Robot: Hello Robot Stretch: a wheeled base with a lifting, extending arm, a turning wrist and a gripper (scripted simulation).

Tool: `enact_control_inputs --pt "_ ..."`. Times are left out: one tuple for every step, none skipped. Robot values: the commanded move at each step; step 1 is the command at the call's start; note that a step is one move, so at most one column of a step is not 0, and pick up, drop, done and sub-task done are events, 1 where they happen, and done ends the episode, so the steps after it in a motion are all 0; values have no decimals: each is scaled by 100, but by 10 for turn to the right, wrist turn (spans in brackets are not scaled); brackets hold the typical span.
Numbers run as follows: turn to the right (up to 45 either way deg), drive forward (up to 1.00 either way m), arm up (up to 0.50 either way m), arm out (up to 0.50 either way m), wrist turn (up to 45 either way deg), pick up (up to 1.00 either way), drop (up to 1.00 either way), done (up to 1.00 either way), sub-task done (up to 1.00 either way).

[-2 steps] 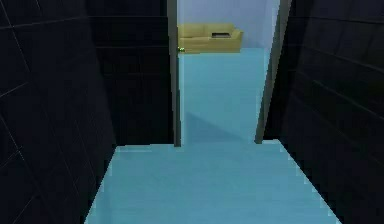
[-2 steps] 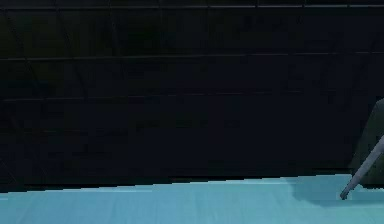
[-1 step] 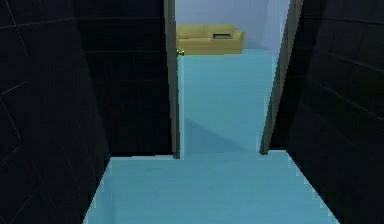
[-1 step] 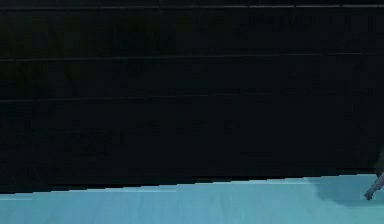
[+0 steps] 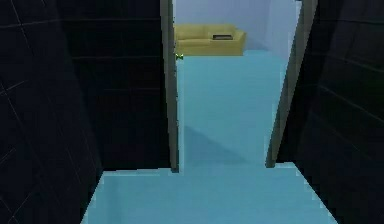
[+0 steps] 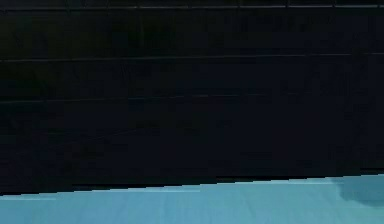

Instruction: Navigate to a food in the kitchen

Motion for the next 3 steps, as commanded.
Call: enact_control_inputs --pt "150 0 0 0 0 0 0 0 0" --pt "0 100 0 0 0 0 0 0 0" --pt "30 0 0 0 0 0 0 0 0"
